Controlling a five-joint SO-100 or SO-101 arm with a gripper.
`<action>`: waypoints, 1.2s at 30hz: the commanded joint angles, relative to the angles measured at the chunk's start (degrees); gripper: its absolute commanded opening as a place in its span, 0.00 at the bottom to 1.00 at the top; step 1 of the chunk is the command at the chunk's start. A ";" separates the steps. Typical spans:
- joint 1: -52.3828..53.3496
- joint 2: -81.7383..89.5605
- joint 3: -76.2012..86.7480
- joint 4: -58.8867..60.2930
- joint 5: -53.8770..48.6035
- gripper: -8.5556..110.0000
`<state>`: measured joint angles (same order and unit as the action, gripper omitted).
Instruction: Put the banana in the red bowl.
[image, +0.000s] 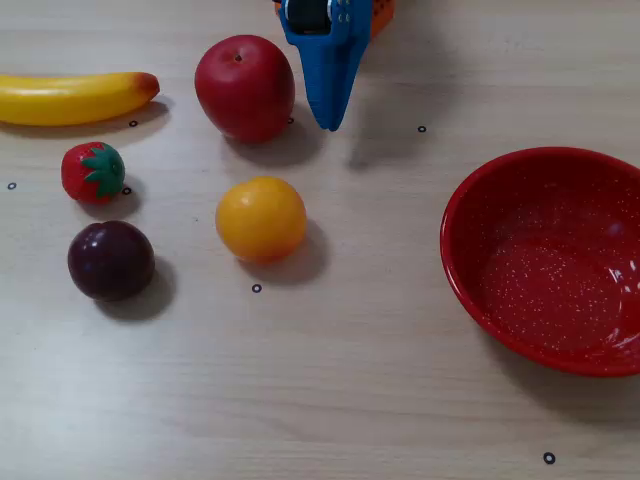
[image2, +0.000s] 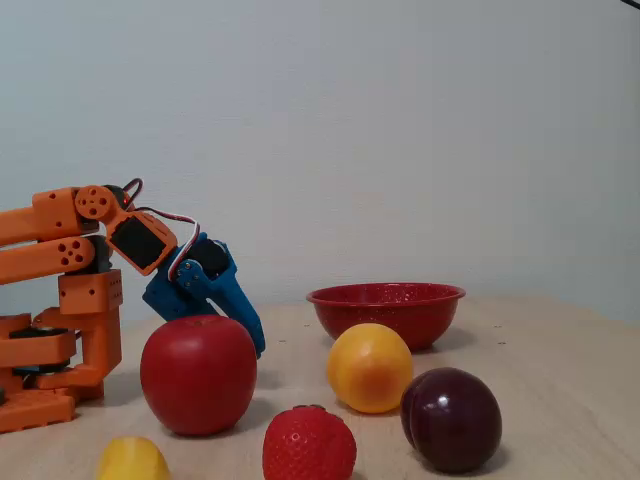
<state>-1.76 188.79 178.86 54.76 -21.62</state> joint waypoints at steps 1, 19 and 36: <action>0.79 0.79 -3.16 -2.20 -0.35 0.07; 0.79 0.79 -3.16 -2.20 -0.35 0.07; 1.14 0.79 -3.16 -2.29 0.70 0.07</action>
<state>-1.76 188.79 178.86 54.76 -21.62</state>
